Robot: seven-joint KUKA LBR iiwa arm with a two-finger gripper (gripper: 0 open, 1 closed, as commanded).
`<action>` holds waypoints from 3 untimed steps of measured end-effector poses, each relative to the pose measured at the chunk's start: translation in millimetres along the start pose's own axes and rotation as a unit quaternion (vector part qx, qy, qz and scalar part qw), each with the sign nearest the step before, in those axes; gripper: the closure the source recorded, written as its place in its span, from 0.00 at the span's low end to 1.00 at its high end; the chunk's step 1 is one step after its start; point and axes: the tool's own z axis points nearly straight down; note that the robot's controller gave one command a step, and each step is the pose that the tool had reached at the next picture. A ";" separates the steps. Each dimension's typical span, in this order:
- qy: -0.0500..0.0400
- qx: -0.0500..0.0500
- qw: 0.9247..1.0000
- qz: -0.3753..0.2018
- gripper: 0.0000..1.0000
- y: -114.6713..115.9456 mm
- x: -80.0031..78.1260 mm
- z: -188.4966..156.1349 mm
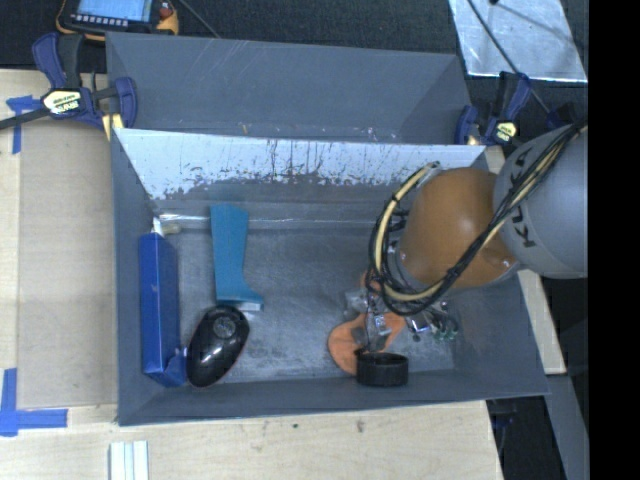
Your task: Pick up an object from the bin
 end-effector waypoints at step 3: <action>0.000 0.001 1.000 -0.005 1.00 -111.2 53.9 -33.9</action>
Offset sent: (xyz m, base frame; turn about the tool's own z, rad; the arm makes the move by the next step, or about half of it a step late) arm -0.0265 -0.1205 0.0335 -0.0134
